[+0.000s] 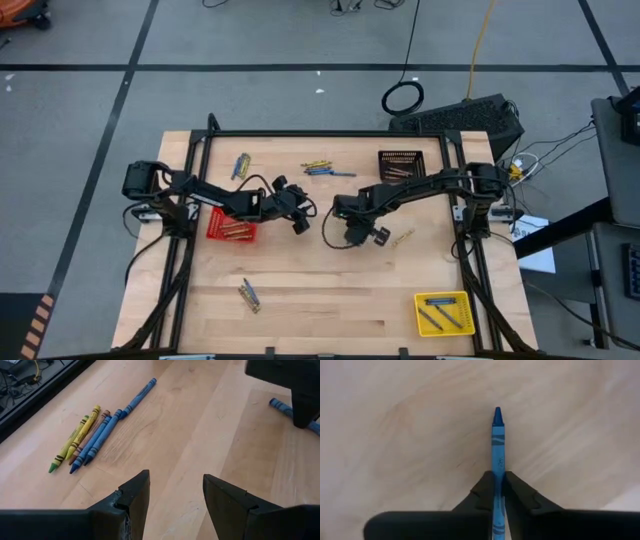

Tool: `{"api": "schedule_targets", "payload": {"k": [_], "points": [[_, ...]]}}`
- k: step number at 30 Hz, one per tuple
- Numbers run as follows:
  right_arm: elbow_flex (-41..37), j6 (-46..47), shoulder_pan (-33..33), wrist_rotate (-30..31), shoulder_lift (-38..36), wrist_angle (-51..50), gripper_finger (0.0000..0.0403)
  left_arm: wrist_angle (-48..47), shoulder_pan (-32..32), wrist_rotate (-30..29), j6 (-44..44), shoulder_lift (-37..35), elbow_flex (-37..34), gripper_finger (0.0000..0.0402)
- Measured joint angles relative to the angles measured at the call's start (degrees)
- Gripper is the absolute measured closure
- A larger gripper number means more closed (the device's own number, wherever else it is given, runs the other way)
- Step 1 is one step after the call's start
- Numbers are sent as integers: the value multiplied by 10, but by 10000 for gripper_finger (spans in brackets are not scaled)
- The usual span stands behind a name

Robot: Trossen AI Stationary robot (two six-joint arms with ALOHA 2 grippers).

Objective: Sort crayons
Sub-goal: Put the blue crayon into the yellow bin

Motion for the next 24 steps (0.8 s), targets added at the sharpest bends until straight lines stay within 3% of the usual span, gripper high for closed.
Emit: {"api": "schedule_targets", "payload": {"k": [6, 12, 18, 24], "points": [[-5, 157, 24, 7, -44, -18, 398, -3, -2, 0, 0, 0, 0, 214], [-3, 329, 83, 3, -159, -77, 401, -27, -8, -1, 0, -2, 1, 214], [-2, 618, 213, 1, -274, -131, 402, -28, -17, -38, 2, -3, 1, 214], [-2, 929, 399, 27, -318, -147, 402, -27, -24, -68, 3, -3, 1, 214]]}}
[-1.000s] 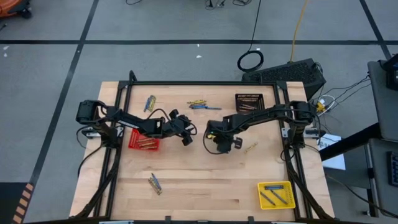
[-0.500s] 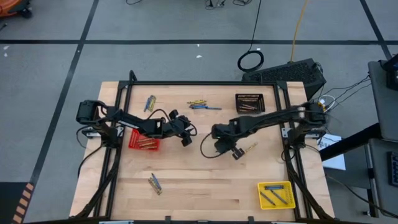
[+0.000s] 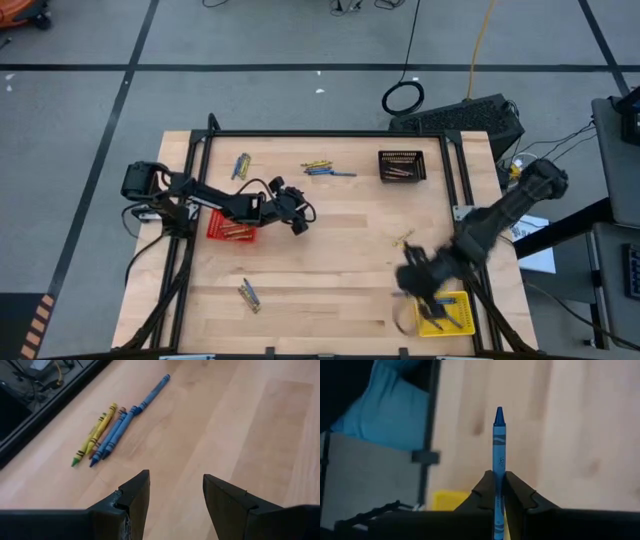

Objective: Sort crayons
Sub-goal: Put the blue crayon into the yellow bin

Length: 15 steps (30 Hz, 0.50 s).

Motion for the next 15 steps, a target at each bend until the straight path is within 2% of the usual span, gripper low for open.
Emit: {"api": "schedule_targets", "payload": {"k": [4, 9, 11, 15], "points": [[-18, 139, 102, 47, 15, -9, 402, 5, -6, -10, 0, 0, 0, 214], [-81, 314, 184, -4, 35, -6, 394, 5, -15, -11, 0, 0, 0, 214], [-105, 346, 204, -26, 38, 2, 391, 4, -19, -11, 0, 0, 0, 214], [-137, 374, 218, -31, 38, 9, 388, 4, -23, -12, 1, 0, 0, 214]]}}
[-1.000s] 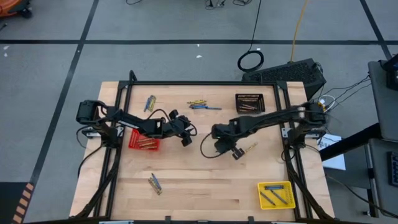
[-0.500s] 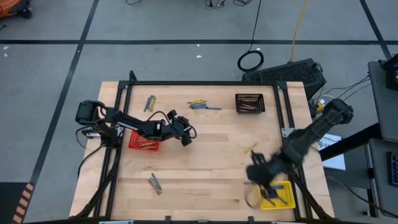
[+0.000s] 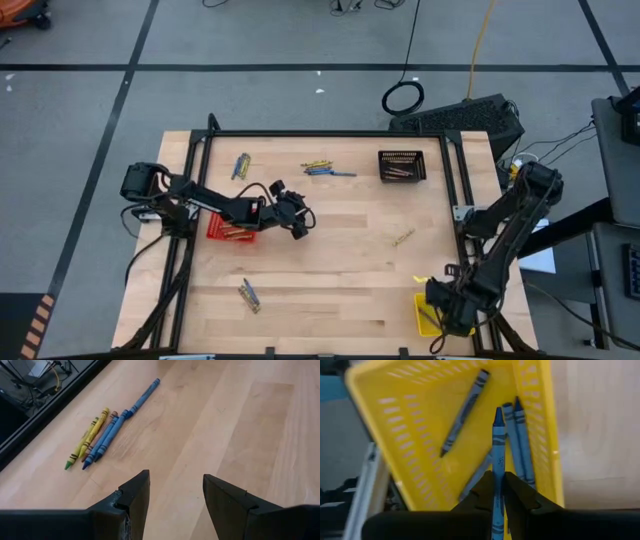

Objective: Sort crayons
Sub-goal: Put the blue crayon into the yellow bin, then put the right light green crayon into the red bin

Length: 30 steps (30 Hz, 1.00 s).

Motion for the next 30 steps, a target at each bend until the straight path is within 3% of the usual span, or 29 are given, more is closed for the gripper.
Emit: {"api": "schedule_targets", "payload": {"k": [8, 15, 22, 26, 30], "points": [[-33, -72, -3, -12, 0, 2, 375, 0, -1, -3, 0, 0, 0, 214], [-47, -84, -3, 0, 0, 1, 325, 0, -1, -9, -1, 0, 0, 214], [6, -88, -24, 11, 0, -16, 295, 2, -1, -9, -4, 0, 0, 214], [55, -136, -45, 79, -1, -27, 304, 27, -5, -9, -4, 0, 0, 214], [81, -265, -65, 252, -1, -10, 315, 60, -17, -9, 0, 0, 0, 214]]}}
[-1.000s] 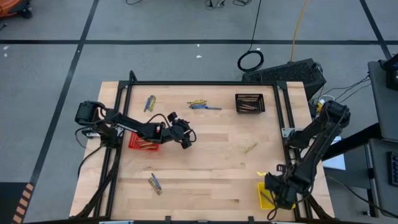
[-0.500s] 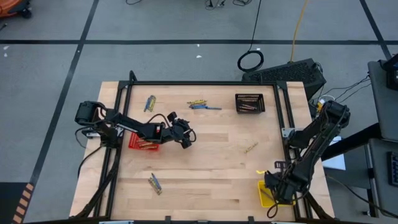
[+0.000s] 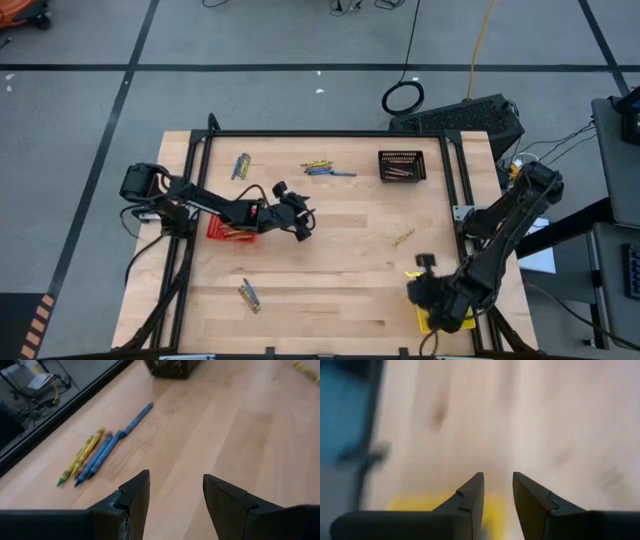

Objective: Sort crayons
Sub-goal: Put the right light green crayon into the red bin

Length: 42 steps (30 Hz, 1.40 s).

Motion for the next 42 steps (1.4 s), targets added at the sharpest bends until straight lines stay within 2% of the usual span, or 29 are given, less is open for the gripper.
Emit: {"api": "schedule_targets", "payload": {"k": [3, 4, 6, 8, 11, 17, 21, 24, 28, 32, 38, 42], "points": [[-3, -47, -27, 171, 0, 22, 320, 4, -11, 0, 0, -9, 0, 214], [-8, -57, -39, 209, -1, 22, 322, 4, -16, 0, 0, -15, 0, 214], [-26, -92, -66, 233, -1, 21, 325, -5, -23, 0, 0, -34, 0, 214], [-50, -133, -97, 232, -1, 47, 331, -6, -30, 0, 3, -56, 0, 214], [-99, -203, -149, 227, -1, 164, 342, -19, -44, -1, 23, -98, 0, 214], [-223, -403, -271, 101, 0, 491, 366, -59, -64, -24, 41, -178, 0, 214], [-300, -480, -369, 32, 12, 761, 377, -102, -69, -56, 40, -211, 0, 214], [-313, -507, -427, 19, 34, 881, 380, -117, -69, -72, 40, -217, 0, 214], [-291, -509, -477, 20, 64, 920, 377, -132, -66, -95, 40, -215, 0, 214], [-267, -509, -493, 17, 96, 921, 370, -177, -53, -93, -2, -210, 0, 214], [-253, -500, -503, 15, 158, 921, 362, -301, -14, -83, -123, -211, 0, 214], [-241, -471, -509, -21, 205, 920, 362, -397, 33, -74, -229, -211, 0, 214]]}}
